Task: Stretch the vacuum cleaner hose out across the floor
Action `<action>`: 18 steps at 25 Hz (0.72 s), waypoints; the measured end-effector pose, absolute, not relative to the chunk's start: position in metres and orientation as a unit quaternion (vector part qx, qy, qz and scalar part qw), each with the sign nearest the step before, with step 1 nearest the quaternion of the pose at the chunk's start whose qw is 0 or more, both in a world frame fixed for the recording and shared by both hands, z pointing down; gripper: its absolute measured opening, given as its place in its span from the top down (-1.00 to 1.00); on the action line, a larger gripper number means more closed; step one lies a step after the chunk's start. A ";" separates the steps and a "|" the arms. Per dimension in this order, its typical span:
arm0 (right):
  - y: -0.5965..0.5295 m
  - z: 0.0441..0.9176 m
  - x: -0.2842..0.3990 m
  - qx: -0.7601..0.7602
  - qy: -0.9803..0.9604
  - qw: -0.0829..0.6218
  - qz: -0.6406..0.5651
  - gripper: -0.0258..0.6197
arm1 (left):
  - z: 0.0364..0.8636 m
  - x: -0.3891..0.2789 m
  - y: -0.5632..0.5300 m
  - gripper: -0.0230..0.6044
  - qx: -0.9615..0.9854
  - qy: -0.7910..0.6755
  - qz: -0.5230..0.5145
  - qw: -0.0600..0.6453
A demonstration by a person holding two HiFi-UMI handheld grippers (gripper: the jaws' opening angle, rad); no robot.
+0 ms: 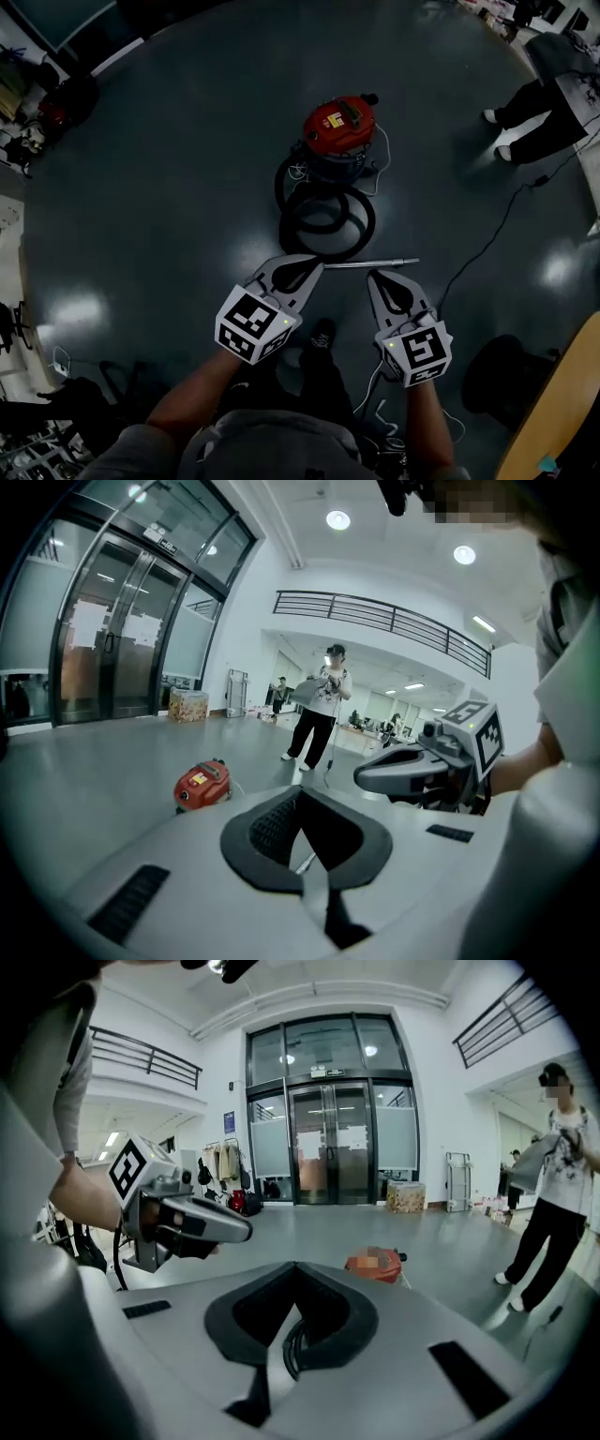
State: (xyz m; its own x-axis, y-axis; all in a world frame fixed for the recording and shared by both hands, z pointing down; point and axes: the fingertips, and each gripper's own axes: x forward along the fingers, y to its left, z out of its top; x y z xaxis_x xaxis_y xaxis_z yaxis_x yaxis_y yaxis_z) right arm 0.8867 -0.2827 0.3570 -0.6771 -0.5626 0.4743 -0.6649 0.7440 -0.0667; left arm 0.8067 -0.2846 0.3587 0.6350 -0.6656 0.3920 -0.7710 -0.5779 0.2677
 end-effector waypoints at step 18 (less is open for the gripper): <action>-0.303 0.802 0.796 0.271 -0.878 0.324 0.225 0.90 | 0.786 0.710 -0.308 0.94 0.817 -0.430 0.225 0.311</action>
